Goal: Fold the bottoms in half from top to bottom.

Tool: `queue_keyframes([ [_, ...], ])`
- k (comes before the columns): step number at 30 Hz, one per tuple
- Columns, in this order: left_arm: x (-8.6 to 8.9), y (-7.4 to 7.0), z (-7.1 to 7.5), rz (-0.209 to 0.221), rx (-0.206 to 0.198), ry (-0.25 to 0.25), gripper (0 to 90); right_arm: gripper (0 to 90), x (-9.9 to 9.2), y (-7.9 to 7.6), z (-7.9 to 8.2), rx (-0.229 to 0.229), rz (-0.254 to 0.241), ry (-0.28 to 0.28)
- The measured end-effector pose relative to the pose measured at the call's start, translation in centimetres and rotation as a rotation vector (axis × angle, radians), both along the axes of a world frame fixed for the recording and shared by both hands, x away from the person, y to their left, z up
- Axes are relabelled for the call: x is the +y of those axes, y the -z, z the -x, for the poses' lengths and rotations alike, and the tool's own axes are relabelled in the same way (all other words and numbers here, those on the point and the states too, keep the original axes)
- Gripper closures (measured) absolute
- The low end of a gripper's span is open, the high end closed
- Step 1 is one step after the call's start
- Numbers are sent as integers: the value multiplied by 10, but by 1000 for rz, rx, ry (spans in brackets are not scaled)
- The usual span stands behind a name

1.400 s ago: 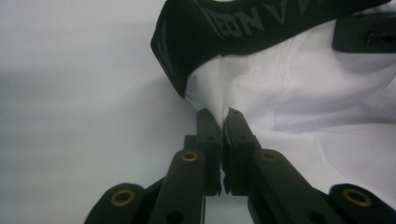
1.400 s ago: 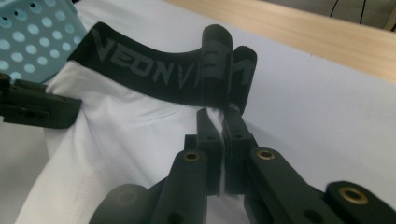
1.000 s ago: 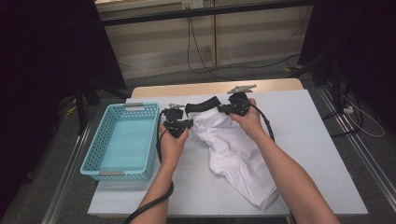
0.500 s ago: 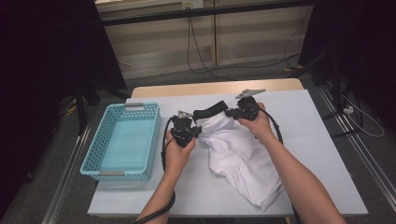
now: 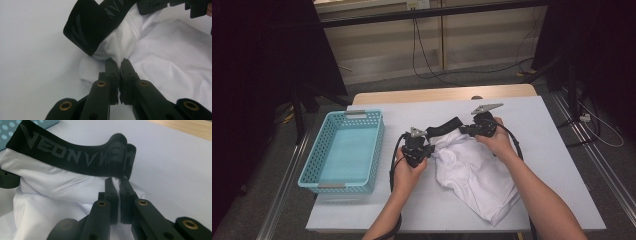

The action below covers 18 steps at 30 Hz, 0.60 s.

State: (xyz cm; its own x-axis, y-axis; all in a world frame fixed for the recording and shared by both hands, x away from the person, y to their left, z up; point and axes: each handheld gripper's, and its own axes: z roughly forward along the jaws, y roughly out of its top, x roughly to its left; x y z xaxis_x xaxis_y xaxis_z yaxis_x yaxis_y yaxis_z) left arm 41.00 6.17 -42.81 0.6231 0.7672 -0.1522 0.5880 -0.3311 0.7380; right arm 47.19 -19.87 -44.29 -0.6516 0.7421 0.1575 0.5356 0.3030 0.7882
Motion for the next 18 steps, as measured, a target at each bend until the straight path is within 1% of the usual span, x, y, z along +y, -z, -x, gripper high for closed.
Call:
queue_keyframes([
  [1, 0, 0, 0, 0, 0, 0, 869, 884, 0, 0, 0, 0, 0, 0],
  [2, -1, 1, 2, 2, 3, 2, 869, 884, -2, 1, 3, -4, 14, -6],
  [5, -2, 2, 4, 1, -1, 0, 868, 883, -4, 2, 6, -5, 8, -6],
  [6, -2, 1, 5, 3, 2, 11, 868, 882, -6, 1, 9, -6, 15, -9],
  [10, -2, -2, 8, 12, -6, 11, 869, 882, -12, -2, 15, -10, 18, -14],
  [11, -3, -2, 10, 8, 6, 26, 869, 882, -15, -1, 18, -6, 19, -17],
  [13, -4, -1, 11, 3, 12, 28, 869, 881, -17, 0, 19, -1, 17, -15],
  [15, -5, 3, 11, -1, 38, 41, 867, 879, -19, 3, 21, 23, 18, -13],
  [16, -5, 5, 12, -9, 41, 46, 866, 879, -19, 5, 22, 28, 23, -13],
  [18, -5, 9, 13, -19, 52, 40, 865, 874, -19, 9, 23, 44, 30, -20],
])
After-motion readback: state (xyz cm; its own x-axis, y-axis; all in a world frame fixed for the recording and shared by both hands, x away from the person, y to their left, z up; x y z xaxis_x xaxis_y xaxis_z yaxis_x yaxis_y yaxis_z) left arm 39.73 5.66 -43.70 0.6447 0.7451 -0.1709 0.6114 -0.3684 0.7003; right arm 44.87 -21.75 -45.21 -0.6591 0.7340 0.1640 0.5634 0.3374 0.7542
